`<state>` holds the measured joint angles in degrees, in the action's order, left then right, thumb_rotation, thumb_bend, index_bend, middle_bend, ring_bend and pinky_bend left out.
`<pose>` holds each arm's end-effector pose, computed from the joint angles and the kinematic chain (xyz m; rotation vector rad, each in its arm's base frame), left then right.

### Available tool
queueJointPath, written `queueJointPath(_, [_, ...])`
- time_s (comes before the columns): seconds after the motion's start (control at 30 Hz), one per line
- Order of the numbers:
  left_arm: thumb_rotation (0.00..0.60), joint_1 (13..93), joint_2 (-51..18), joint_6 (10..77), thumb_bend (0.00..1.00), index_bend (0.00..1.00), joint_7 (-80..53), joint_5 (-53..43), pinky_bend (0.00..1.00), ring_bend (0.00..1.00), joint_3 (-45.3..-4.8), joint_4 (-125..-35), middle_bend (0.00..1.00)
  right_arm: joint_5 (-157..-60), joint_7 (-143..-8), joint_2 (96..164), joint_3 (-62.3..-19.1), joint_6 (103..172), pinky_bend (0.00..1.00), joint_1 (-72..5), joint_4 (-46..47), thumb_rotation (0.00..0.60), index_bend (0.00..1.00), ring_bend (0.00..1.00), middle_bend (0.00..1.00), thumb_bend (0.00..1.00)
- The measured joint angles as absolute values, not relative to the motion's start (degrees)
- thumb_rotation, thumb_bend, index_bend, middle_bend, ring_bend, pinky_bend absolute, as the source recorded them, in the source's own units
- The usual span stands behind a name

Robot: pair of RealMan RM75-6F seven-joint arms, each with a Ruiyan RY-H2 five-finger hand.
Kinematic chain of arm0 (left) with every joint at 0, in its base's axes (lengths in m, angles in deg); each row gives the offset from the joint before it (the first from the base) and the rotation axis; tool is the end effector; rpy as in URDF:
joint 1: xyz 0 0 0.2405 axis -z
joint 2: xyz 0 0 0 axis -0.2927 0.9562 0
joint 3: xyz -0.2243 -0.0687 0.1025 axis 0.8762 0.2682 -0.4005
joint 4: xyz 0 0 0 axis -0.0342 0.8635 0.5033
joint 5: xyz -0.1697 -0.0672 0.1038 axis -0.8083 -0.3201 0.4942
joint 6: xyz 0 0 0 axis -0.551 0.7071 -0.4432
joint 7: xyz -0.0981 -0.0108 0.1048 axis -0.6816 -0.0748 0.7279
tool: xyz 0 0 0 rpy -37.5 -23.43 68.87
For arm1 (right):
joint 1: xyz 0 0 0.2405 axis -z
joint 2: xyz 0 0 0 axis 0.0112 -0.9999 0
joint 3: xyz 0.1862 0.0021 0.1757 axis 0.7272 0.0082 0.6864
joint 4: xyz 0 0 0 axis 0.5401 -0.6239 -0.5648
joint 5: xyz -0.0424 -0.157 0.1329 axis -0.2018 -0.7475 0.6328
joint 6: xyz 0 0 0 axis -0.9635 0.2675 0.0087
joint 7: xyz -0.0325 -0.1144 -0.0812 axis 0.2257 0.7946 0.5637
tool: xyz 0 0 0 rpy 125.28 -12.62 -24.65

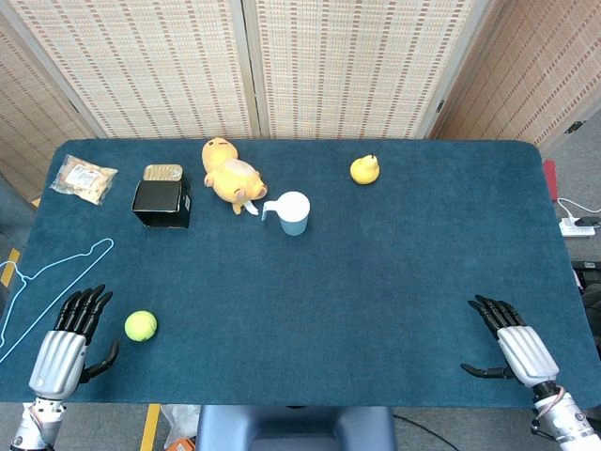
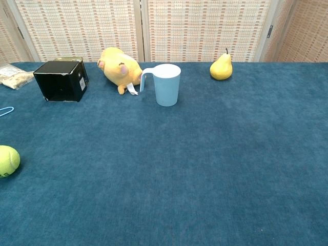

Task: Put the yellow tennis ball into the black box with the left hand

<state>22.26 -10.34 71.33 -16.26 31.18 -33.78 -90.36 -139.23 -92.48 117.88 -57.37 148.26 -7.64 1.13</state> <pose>-0.2890 0.1681 0.0999 -1.4851 -0.8466 -1.1335 -0.3596 -0.1643 0.0999 1.6264 -1.1968 0.8270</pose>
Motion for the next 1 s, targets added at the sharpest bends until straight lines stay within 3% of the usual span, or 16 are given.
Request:
queueJointPath(0.6, [0.414, 22.71, -9.07, 70.90, 0.43, 0.00, -15.88, 31.77, 0.00, 0.00, -34.29, -91.68, 0.00, -139.50, -92.43, 117.87, -57.35, 148.53, 0.00, -7.67, 1.22, 0.506, 0.00, 0.00, 0.00, 0.00])
queueJointPath(0.73, [0.418, 23.02, -9.18, 69.86, 0.37, 0.00, -15.70, 31.42, 0.00, 0.00, -34.49, -91.23, 0.00, -139.21, -92.14, 117.88, -57.28, 147.94, 0.00, -7.84, 1.28, 0.506, 0.00, 0.00, 0.00, 0.00])
queueJointPath(0.8, [0.417, 23.27, -9.20, 69.42, 0.33, 0.02, -15.40, 31.35, 0.05, 0.01, -34.52, -91.22, 0.01, -139.07, -92.19, 117.85, -57.27, 147.75, 0.00, -7.91, 1.33, 0.506, 0.00, 0.00, 0.00, 0.00])
queueJointPath(0.83, [0.415, 23.35, -9.27, 69.47, 0.30, 0.09, -15.33, 31.43, 0.19, 0.10, -34.49, -91.16, 0.07, -139.10, -92.28, 117.83, -57.28, 147.79, 0.00, -7.90, 1.30, 0.506, 0.00, 0.00, 0.00, 0.00])
queueJointPath(0.87, [0.408, 23.38, -9.39, 69.69, 0.27, 0.24, -15.39, 31.61, 0.42, 0.27, -34.42, -91.04, 0.23, -139.10, -92.40, 117.82, -57.28, 147.82, 0.00, -7.90, 1.24, 0.506, 0.00, 0.00, 0.00, 0.00])
queueJointPath(0.93, [0.389, 23.42, -9.86, 70.79, 0.23, 0.63, -16.27, 32.23, 0.81, 0.64, -34.22, -90.64, 0.64, -139.07, -92.58, 117.79, -57.27, 147.77, 0.00, -7.92, 1.17, 0.506, 0.00, 0.00, 0.00, 0.00])
queueJointPath(0.97, [0.381, 23.42, -10.10, 71.33, 0.22, 0.80, -17.05, 32.56, 0.92, 0.79, -34.17, -90.40, 0.82, -139.07, -92.65, 117.78, -57.27, 147.75, 0.00, -7.93, 1.16, 0.506, 0.00, 0.00, 0.00, 0.00])
queueJointPath(1.0, [0.423, 23.38, -10.56, 72.30, 0.21, 0.93, -18.31, 33.03, 0.98, 0.91, -34.04, -89.88, 0.94, -139.07, -92.73, 117.77, -57.27, 147.75, 0.00, -7.94, 1.14, 0.506, 0.00, 0.00, 0.00, 0.00])
